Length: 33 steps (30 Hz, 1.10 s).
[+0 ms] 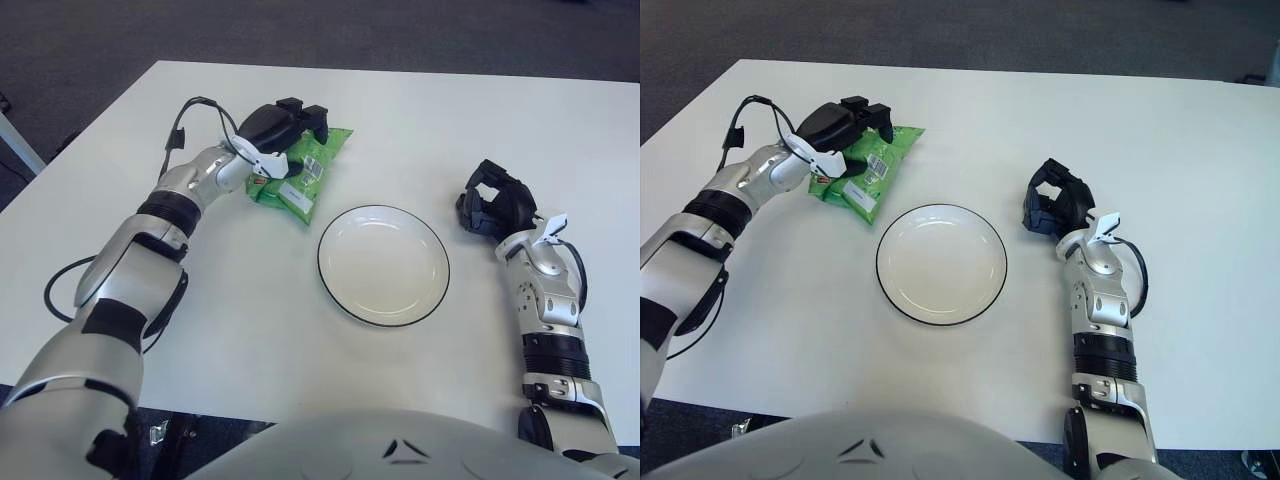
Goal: Put the snack into the plate.
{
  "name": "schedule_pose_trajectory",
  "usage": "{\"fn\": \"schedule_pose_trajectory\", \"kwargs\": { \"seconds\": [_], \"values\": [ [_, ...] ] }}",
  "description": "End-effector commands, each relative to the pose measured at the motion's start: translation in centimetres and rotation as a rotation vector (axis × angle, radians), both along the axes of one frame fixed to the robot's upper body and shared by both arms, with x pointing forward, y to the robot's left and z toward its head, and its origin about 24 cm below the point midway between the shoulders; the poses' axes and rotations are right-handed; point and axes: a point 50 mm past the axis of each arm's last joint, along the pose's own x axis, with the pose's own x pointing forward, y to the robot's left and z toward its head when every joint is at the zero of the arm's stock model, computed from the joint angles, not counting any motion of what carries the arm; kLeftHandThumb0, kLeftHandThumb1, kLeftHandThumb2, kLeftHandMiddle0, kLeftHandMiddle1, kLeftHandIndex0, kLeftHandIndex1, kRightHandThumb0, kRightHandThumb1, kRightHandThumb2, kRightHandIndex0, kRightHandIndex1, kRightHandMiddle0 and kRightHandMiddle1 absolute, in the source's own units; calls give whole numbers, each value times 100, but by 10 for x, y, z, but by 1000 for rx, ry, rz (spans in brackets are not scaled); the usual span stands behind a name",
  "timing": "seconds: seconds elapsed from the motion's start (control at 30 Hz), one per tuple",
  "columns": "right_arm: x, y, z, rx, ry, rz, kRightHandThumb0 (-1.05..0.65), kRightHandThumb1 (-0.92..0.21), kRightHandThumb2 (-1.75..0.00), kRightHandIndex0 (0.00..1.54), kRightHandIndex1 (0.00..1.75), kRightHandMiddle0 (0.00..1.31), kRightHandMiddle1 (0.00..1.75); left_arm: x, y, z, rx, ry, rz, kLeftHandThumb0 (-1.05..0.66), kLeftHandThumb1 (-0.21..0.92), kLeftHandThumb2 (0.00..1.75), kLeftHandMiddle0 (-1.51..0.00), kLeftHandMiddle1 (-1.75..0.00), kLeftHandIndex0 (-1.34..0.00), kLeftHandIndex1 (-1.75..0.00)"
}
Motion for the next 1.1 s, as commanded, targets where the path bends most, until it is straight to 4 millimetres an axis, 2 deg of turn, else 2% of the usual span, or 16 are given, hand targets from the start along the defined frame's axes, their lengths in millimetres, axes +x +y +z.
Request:
{"fn": "schedule_pose_trajectory", "kwargs": {
  "seconds": [0.0,0.3,1.07],
  "values": [
    [-12,0,-30,45,125,-20,-48,-31,-132,129,175,62,175,-2,5,8,-58,-25,-1,0,-2,166,-90,-162,-64,-175],
    [-12,1,-29,39,128,-28,-49,-30,-134,130,175,63,175,-10,8,34,-121,-105,-6,0,-5,172,-89,-169,-67,-175],
    [-11,1,-29,29,127,-11,-48,-31,-132,129,175,62,175,-33,8,57,-138,-227,31,0,-6,173,-90,-170,-67,-175]
  ]
}}
